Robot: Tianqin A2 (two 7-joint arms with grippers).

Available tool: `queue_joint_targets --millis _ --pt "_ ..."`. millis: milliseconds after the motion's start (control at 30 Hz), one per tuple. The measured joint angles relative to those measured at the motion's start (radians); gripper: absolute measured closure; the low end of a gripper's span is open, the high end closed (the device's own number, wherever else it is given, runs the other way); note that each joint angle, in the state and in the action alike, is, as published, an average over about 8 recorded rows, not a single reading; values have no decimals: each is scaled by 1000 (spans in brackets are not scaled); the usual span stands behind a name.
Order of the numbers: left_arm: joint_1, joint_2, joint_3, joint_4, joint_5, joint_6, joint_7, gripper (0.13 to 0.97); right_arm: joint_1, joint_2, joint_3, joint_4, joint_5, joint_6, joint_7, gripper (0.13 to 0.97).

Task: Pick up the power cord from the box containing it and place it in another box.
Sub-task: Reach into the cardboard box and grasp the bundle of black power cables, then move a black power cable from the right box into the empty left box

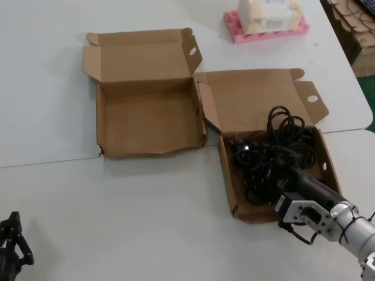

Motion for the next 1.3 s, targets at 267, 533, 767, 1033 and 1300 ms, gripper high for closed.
queue_joint_targets --millis 267,533,767,1033,1300 --pt "0 0 0 0 0 0 0 934 -3 12 0 15 6 2 0 773" --pt "0 0 0 0 0 0 0 934 -1 34 0 42 -3 9 0 846" --pt "0 0 0 0 0 0 0 934 6 77 0 93 6 15 0 888" --pt "0 0 0 0 0 0 0 934 37 141 0 191 9 32 0 894" --pt "0 0 0 0 0 0 0 934 100 126 0 268 -57 62 0 895"
